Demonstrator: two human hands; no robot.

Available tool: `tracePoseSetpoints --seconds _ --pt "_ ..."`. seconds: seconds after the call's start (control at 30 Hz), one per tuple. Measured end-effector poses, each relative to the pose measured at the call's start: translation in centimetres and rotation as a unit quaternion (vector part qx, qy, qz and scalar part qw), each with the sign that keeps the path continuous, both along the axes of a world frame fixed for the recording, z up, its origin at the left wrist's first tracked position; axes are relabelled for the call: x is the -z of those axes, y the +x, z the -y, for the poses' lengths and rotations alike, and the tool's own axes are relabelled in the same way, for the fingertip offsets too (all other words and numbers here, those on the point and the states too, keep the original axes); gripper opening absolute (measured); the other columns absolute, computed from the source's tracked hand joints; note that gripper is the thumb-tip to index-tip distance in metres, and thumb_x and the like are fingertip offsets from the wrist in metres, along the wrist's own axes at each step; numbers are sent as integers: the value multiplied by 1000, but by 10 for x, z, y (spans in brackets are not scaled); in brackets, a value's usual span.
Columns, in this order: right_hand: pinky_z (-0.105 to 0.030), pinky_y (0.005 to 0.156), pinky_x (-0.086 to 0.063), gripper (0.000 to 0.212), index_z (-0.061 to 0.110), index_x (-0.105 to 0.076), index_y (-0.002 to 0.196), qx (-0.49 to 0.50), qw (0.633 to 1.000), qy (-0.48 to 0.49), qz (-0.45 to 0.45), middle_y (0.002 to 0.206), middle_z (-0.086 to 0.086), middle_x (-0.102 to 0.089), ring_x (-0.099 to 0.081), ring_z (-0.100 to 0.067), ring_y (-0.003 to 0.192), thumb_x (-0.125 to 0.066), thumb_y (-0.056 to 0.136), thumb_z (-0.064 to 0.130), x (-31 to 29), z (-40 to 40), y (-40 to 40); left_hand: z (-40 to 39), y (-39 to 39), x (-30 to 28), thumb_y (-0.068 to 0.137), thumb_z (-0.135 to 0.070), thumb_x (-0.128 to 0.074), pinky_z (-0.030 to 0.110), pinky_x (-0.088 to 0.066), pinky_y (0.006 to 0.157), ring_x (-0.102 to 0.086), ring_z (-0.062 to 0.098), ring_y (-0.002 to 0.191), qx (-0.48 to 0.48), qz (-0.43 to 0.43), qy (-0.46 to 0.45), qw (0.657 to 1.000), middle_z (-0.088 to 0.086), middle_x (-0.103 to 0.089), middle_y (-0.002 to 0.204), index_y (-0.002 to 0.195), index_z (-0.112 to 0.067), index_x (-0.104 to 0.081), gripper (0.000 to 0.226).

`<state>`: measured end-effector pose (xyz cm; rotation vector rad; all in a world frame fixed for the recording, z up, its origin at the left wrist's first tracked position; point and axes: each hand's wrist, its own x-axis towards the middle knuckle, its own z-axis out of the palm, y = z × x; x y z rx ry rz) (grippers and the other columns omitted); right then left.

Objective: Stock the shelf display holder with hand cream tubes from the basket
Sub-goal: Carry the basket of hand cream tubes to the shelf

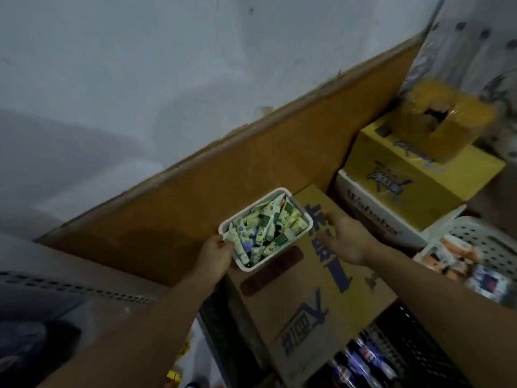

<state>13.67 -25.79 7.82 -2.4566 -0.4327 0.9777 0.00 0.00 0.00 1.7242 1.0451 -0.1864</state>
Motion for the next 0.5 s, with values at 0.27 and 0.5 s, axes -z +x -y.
tracePoseSetpoints --seconds 0.27,0.5 --pt "-33 62 -43 54 10 -34 149 37 999 16 20 114 -13 -56 -60 -27 86 -52 104 34 114 -51 56 -10 21 68 103 -11 -49 29 -44 64 -58 20 76 -37 -6 24 999 9 -66 96 106 -16 -64 16" --pt "-45 65 -54 61 12 -28 152 90 995 43 -16 113 -14 -56 -63 -29 82 -53 102 37 174 -75 91 -8 33 92 99 -16 -58 48 -57 83 -66 32 91 -51 -33 -46 997 1 -67 92 94 -32 -62 18"
